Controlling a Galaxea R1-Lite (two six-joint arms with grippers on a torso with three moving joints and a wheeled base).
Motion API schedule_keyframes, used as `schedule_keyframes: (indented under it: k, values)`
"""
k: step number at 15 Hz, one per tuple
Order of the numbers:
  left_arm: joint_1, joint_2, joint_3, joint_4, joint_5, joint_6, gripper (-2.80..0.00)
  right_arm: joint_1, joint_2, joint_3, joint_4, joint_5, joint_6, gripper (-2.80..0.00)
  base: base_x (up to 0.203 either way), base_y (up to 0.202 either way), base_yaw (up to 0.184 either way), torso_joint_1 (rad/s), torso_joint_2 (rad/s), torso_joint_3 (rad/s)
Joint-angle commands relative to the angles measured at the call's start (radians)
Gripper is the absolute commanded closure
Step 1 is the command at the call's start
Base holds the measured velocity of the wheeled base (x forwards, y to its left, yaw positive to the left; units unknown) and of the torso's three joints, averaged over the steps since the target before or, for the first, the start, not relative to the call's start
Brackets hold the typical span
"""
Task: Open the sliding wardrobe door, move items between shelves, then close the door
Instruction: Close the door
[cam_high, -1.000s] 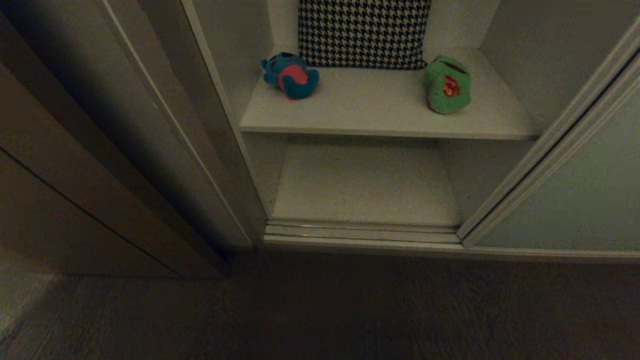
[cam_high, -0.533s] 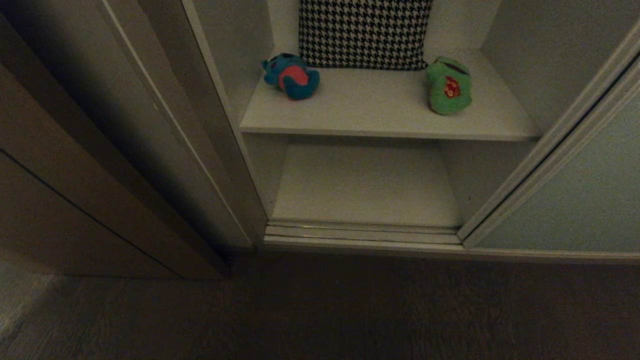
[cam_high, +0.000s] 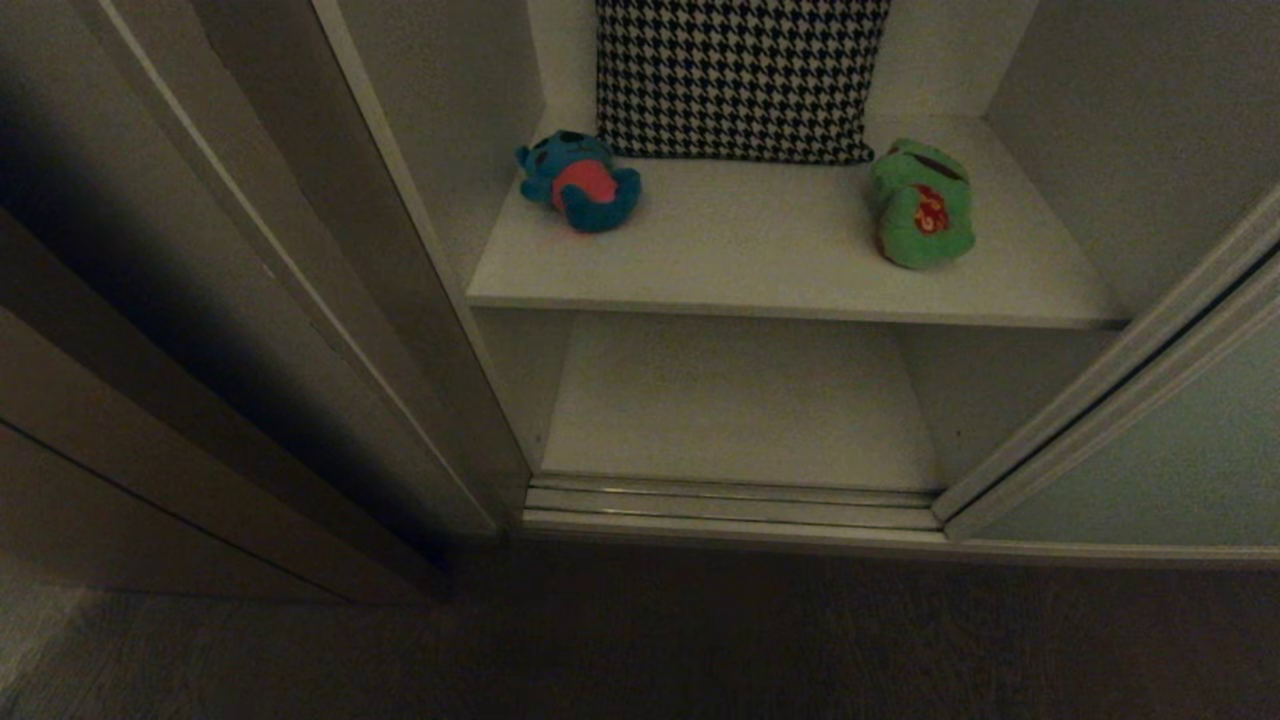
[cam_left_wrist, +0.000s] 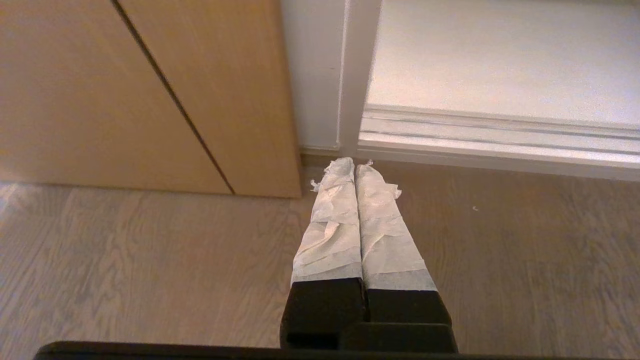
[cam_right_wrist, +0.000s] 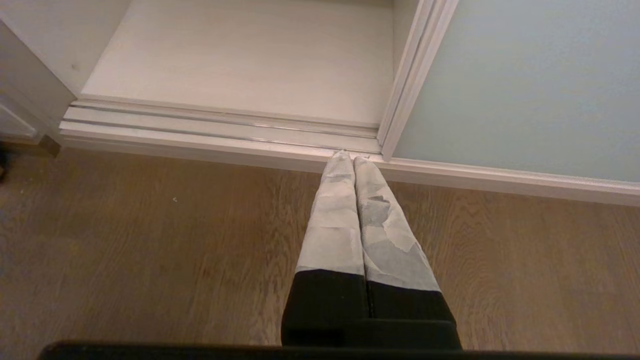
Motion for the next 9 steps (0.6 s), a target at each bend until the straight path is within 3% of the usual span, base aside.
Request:
schedule_keyframes:
  k: [1, 5, 9]
  values:
    - [0.000, 0.001, 0.000, 0.000, 0.000, -0.001, 0.00, 0.000, -0.001, 0.002, 0.000, 0.001, 0.000, 0.00, 0.000, 0.000, 0.000, 0.000, 0.00, 0.000]
    - [0.000, 0.001, 0.000, 0.000, 0.000, -0.001, 0.00, 0.000, -0.001, 0.000, 0.000, 0.000, 0.000, 0.00, -0.023, -0.015, 0.002, 0.003, 0.00, -0.001]
    - [0.000, 0.001, 0.000, 0.000, 0.000, -0.001, 0.00, 0.000, 0.000, 0.001, 0.000, 0.001, 0.000, 0.00, -0.194, -0.173, 0.003, 0.001, 0.00, 0.005]
